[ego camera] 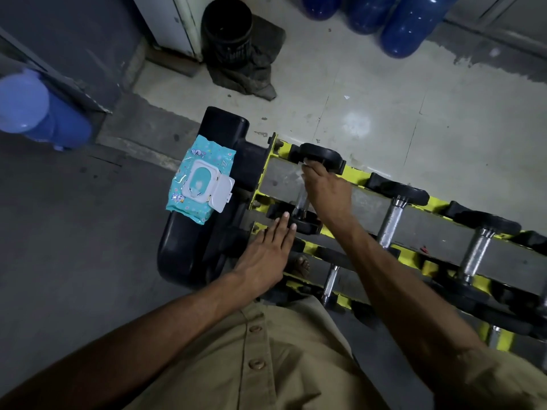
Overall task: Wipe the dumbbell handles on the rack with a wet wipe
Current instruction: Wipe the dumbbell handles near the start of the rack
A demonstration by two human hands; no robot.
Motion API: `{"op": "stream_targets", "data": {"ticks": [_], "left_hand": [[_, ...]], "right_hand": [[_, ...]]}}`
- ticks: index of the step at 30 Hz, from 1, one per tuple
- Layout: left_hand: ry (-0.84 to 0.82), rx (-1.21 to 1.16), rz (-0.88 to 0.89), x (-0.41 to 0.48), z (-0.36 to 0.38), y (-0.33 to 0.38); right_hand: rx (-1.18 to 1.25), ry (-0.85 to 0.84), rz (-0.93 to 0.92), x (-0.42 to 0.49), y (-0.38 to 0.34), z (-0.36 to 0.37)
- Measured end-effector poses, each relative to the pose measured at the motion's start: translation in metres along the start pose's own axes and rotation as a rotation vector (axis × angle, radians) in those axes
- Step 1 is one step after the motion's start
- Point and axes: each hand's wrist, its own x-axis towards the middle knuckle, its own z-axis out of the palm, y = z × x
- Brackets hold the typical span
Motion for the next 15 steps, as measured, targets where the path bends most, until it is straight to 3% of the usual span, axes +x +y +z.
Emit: {"op": "stream_targets", "data": {"ticks": [2,5,6,11,15], "left_hand": [[0.011,0.004,-0.001,0.000,0.001,0.000],[0.039,-0.011,0.003,0.000,0.000,0.000],[0.051,-0.011,0.006,0.000,0.000,0.000],[0.080,-0.038,0.014,0.001,0.005,0.000],[0.082,-0.104,0.026,0.001,0.004,-0.001]], "right_hand": [[-0.063,-0.148,-0.070,0.009,-0.008,-0.010],[-0.151,-0.609,-0.349,0.016,-0.029,-0.019],[-0.170,-0.688,-0.411,0.020,-0.030,-0.021],[-0.367,-0.818,-0.465,0.037,-0.043,-0.030],[-0.271,-1.075,-0.395,0.051,-0.063,-0.035]]}}
